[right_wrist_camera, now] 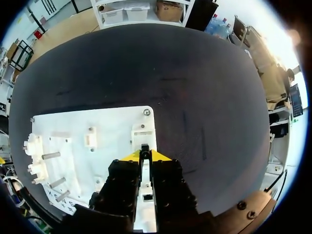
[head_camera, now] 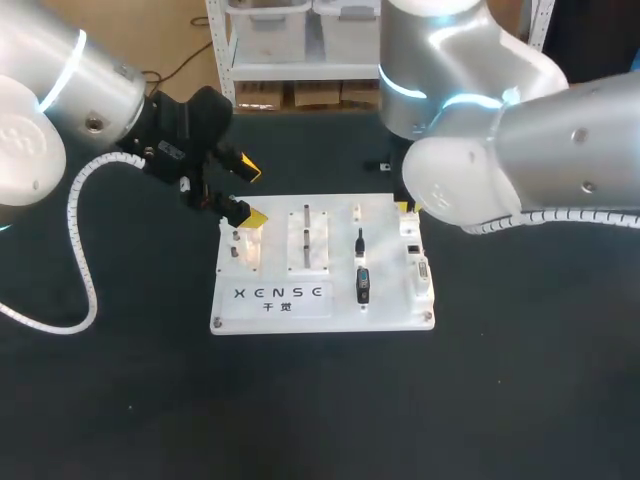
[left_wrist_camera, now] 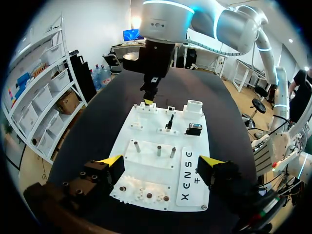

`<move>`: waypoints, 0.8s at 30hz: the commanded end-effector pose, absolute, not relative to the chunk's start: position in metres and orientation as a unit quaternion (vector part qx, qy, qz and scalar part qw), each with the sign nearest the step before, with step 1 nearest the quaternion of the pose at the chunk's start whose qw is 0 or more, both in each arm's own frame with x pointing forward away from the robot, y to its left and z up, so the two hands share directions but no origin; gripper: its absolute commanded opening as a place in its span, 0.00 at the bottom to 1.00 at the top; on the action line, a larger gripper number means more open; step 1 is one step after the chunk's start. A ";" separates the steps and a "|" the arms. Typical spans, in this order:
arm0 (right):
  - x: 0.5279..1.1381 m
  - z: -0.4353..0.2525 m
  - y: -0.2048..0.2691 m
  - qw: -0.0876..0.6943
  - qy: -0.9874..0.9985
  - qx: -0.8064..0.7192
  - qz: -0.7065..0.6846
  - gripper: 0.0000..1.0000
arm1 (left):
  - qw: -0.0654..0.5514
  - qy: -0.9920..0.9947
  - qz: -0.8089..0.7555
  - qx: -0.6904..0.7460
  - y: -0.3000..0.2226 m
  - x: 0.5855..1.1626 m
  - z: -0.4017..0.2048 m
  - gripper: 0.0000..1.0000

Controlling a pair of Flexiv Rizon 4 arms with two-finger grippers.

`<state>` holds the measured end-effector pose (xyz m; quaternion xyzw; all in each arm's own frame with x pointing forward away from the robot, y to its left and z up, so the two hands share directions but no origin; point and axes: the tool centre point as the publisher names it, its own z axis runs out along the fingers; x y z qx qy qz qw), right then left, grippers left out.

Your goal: Insert the USB connector, Ethernet cable, and multi-pin plug into their matching sockets one by one.

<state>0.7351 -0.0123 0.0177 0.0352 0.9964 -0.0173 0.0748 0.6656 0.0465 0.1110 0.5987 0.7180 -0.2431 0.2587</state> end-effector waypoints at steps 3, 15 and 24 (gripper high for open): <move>0.748 0.027 -0.022 0.091 0.995 0.028 -0.004 1.00 | 0.261 0.717 -0.244 0.599 0.047 0.665 0.110 1.00; 0.750 0.061 -0.018 0.108 0.994 -0.006 -0.008 1.00 | 0.261 0.717 -0.244 0.599 0.047 0.665 0.110 1.00; 0.721 0.070 0.018 0.094 0.995 -0.021 0.002 1.00 | 0.261 0.717 -0.244 0.599 0.047 0.665 0.110 1.00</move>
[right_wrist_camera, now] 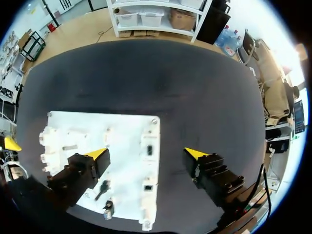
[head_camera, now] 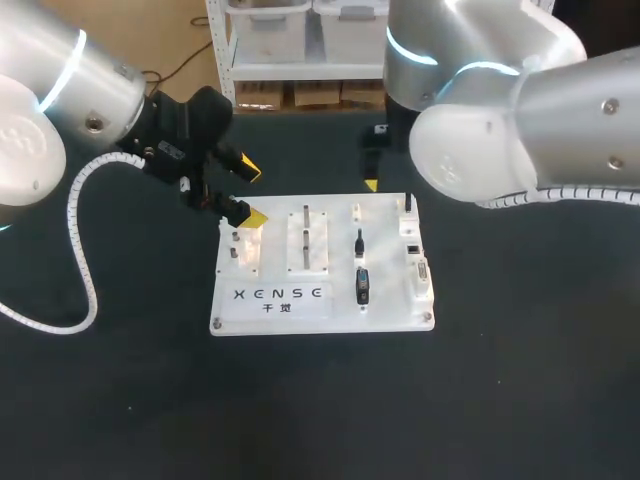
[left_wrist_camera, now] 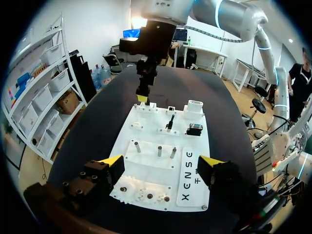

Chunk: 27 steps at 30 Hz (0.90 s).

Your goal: Insert the USB connector, Ethernet cable, and multi-pin plug into their matching sockets one by one.

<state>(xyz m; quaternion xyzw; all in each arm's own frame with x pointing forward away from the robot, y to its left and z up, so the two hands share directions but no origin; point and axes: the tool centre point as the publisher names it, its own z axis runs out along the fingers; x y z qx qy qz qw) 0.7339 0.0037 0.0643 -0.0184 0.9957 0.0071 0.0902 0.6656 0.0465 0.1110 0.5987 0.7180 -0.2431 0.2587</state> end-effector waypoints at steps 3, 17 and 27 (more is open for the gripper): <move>0.711 0.071 0.034 0.088 0.996 -0.013 0.005 1.00 | 0.261 0.717 -0.244 0.599 0.047 0.665 0.110 1.00; 0.671 0.051 0.056 0.071 0.997 -0.002 0.008 1.00 | 0.261 0.717 -0.244 0.599 0.047 0.665 0.110 1.00; 0.666 0.047 0.058 0.056 0.998 0.003 0.041 1.00 | 0.261 0.717 -0.244 0.599 0.047 0.665 0.110 1.00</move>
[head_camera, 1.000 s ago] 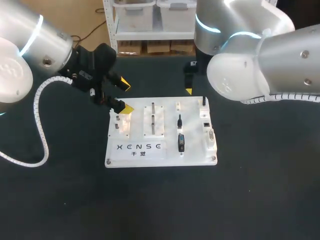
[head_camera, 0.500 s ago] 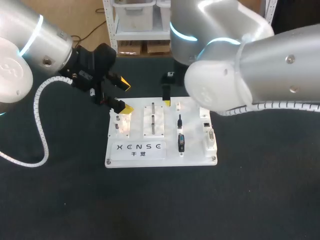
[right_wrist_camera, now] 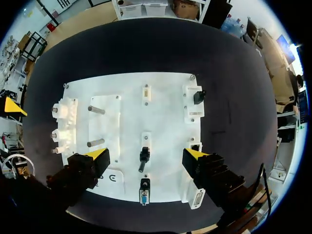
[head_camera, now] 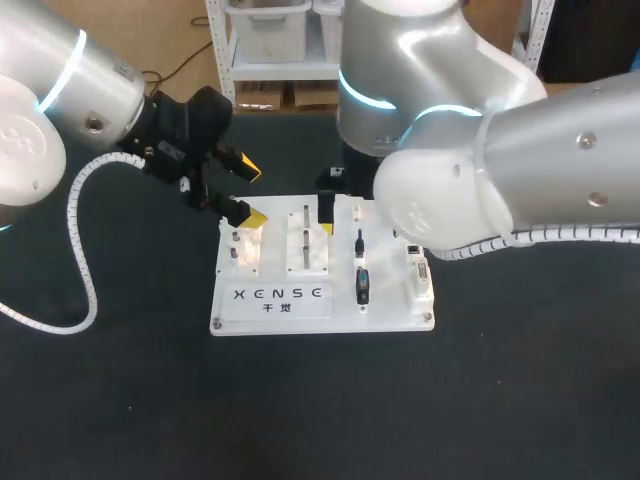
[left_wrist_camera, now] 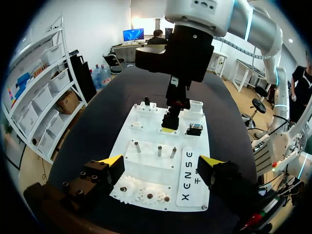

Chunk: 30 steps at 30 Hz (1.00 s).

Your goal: Insert the USB connector, Ethernet cable, and multi-pin plug into their matching sockets one by one.

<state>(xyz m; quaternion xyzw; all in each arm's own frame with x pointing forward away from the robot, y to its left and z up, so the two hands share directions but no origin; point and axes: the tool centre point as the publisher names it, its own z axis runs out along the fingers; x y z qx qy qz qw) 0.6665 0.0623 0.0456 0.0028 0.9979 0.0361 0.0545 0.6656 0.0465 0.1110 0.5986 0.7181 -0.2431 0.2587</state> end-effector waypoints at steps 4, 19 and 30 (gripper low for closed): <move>0.666 0.047 0.058 0.056 0.998 0.003 0.041 1.00 | 0.261 0.717 -0.244 0.599 0.047 0.665 0.110 1.00; 0.666 0.047 0.058 0.056 0.998 0.003 0.041 1.00 | 0.261 0.717 -0.244 0.599 0.047 0.665 0.110 1.00; 0.683 0.034 0.067 0.044 0.998 0.024 0.021 1.00 | 0.261 0.717 -0.244 0.599 0.047 0.665 0.110 1.00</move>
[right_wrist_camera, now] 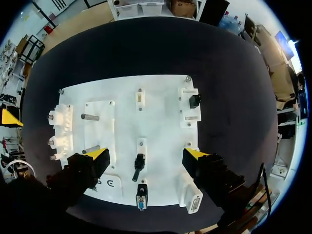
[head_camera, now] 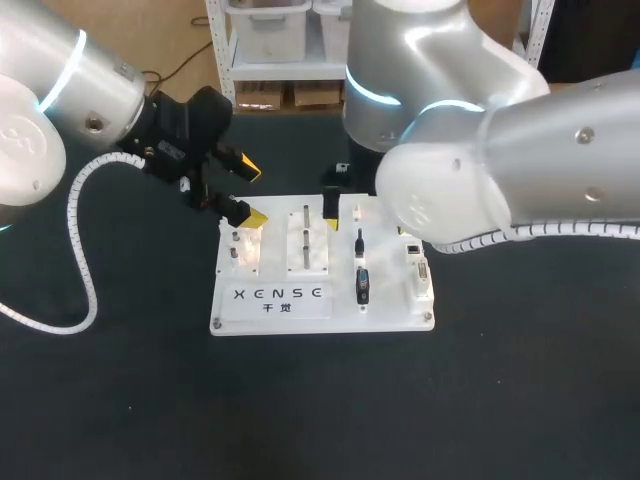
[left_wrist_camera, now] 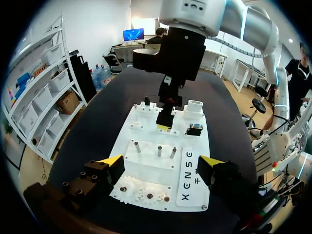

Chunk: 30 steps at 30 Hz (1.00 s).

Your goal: Insert the USB connector, Ethernet cable, and multi-pin plug into their matching sockets one by one.

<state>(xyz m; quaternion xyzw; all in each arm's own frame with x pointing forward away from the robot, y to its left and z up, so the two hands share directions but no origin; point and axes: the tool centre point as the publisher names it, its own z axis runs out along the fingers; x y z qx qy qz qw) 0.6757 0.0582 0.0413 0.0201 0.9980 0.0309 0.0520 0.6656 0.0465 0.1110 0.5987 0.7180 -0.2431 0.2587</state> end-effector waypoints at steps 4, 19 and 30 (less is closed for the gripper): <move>0.680 0.028 0.071 0.042 0.999 0.021 0.015 1.00 | 0.261 0.717 -0.244 0.599 0.047 0.665 0.110 1.00; 0.667 0.024 0.062 0.058 0.998 -0.009 0.008 1.00 | 0.261 0.717 -0.244 0.599 0.047 0.665 0.110 1.00; 0.663 0.016 0.067 0.055 0.998 -0.013 0.005 0.47 | 0.261 0.717 -0.244 0.599 0.047 0.665 0.110 1.00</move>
